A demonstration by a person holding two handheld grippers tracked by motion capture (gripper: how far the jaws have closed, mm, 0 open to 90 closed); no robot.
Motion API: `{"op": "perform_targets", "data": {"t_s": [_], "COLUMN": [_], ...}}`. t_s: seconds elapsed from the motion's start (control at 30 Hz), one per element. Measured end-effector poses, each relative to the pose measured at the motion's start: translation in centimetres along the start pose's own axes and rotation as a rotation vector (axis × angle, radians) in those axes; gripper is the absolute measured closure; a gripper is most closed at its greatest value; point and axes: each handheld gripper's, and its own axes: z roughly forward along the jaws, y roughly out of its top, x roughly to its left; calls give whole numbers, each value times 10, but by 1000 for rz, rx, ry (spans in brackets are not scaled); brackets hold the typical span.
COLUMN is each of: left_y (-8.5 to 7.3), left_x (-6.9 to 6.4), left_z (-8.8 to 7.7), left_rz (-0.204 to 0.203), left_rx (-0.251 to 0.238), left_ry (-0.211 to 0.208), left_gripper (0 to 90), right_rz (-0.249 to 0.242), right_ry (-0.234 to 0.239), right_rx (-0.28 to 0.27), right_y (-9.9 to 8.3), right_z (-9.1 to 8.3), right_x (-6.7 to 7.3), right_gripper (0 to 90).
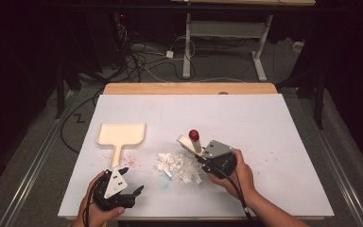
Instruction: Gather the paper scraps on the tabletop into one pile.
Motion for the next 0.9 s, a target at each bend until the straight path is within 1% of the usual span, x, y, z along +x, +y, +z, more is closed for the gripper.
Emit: {"op": "perform_targets", "data": {"t_s": [0.07, 0.13, 0.17, 0.23, 0.27, 0.3, 0.33, 0.4, 0.43, 0.47, 0.5, 0.53, 0.57, 0.6, 0.63, 0.7, 0.73, 0.77, 0.8, 0.83, 0.87, 0.9], "left_y": [0, 0, 0, 0, 0, 0, 0, 0, 0, 0, 0, 0, 0, 0, 0, -1, -2, -2, -2, -2, -2, -2], "left_x": [0, 0, 0, 0, 0, 0, 0, 0, 0, 0, -1, -1, 0, 0, 0, 0, 0, 0, 0, -1, -1, -1], "left_z": [0, 1, 1, 1, 1, 1, 2, 3, 3, 4, 4, 4, 4, 4, 4, 4, 5, 5, 5, 5, 5, 5], "left_rz": [-3, -3, -3, -2, -1, -2, -2, -2, -2, 1, 3, 2, 3, 3, 3, 5, 6, 6, 6, 9, 10, 10], "left_rx": [0, 1, 3, 4, 3, 3, 6, 9, 12, 16, 16, 14, 15, 15, 16, 20, 27, 27, 28, 32, 33, 33], "left_ry": [-1, 0, 0, 0, 0, -1, 0, -2, -3, -2, -3, -2, -6, -6, -7, -8, -11, -11, -12, -10, -9, -9], "left_gripper": [216, 216, 216, 216, 216, 216, 216, 216, 216, 216, 216, 216, 216, 216, 216, 216, 216, 216, 216, 216, 216, 216], "right_rz": [16, 47, 47, 66, 80, 98, 98, 104, 98, 86, 64, 64, 30, 30, 7, -15, -39, -39, -64, -121, -131, -131], "right_ry": [-2, -11, -11, -31, -43, -74, -74, -90, -85, -90, -95, -95, -98, -98, -99, -93, -59, -59, -55, -2, 38, 38], "right_rx": [-19, -38, -38, -57, -63, -63, -63, -52, -42, -25, -11, -11, 23, 23, 36, 60, 59, 59, 69, 78, 75, 75], "right_y": [0, 0, 0, -1, -1, -2, -2, -1, -1, 0, 2, 2, 4, 4, 5, 7, 9, 9, 12, 14, 15, 15], "right_z": [-8, -15, -15, -20, -20, -19, -19, -11, 2, 10, 18, 18, 35, 35, 42, 54, 62, 62, 64, 65, 64, 64], "right_x": [-9, -20, -20, -32, -37, -48, -48, -57, -62, -63, -63, -63, -62, -62, -61, -57, -53, -53, -49, -42, -39, -39], "right_gripper": [679, 679, 679, 679, 679, 679, 679, 679, 679, 679, 680, 680, 679, 679, 679, 679, 679, 679, 679, 677, 677, 677]}}
